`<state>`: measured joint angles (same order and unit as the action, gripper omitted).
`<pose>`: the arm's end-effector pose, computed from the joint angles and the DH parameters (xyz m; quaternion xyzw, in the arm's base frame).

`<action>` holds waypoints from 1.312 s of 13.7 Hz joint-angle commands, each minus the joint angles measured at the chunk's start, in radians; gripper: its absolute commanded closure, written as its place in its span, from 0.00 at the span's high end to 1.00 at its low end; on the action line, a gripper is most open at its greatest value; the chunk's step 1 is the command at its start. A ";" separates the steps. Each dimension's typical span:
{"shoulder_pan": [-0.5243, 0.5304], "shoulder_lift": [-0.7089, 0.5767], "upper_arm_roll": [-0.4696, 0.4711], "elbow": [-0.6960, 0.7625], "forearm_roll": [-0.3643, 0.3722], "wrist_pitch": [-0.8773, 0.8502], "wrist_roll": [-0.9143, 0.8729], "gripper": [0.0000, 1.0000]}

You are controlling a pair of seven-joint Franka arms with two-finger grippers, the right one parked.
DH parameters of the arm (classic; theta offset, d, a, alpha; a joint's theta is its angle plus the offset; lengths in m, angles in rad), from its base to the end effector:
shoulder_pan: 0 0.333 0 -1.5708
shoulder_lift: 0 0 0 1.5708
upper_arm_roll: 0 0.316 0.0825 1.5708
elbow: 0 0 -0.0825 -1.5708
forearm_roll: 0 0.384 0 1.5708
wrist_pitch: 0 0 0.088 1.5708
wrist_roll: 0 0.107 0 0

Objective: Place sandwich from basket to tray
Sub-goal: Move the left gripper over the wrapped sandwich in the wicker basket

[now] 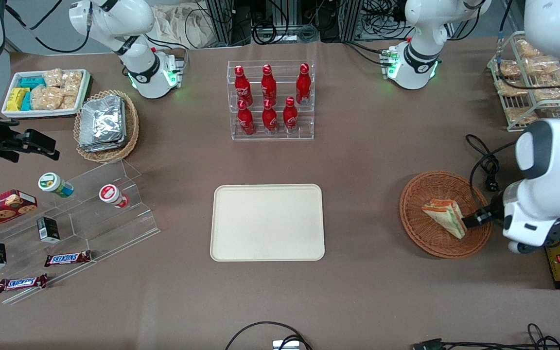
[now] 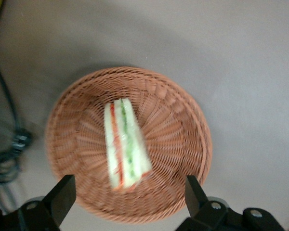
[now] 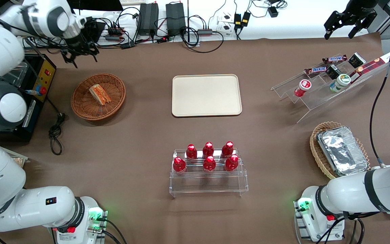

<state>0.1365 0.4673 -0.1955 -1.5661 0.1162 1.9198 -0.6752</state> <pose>0.6717 -0.0145 0.3689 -0.9560 -0.2887 0.0451 0.0272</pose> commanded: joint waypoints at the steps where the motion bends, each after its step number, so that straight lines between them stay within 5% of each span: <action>1: 0.002 0.097 0.002 0.011 0.012 0.082 -0.345 1.00; 18: 0.012 0.031 0.025 -0.179 0.020 0.042 -0.391 1.00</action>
<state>0.1469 0.5245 -0.1759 -1.6797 0.1237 1.9599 -1.0430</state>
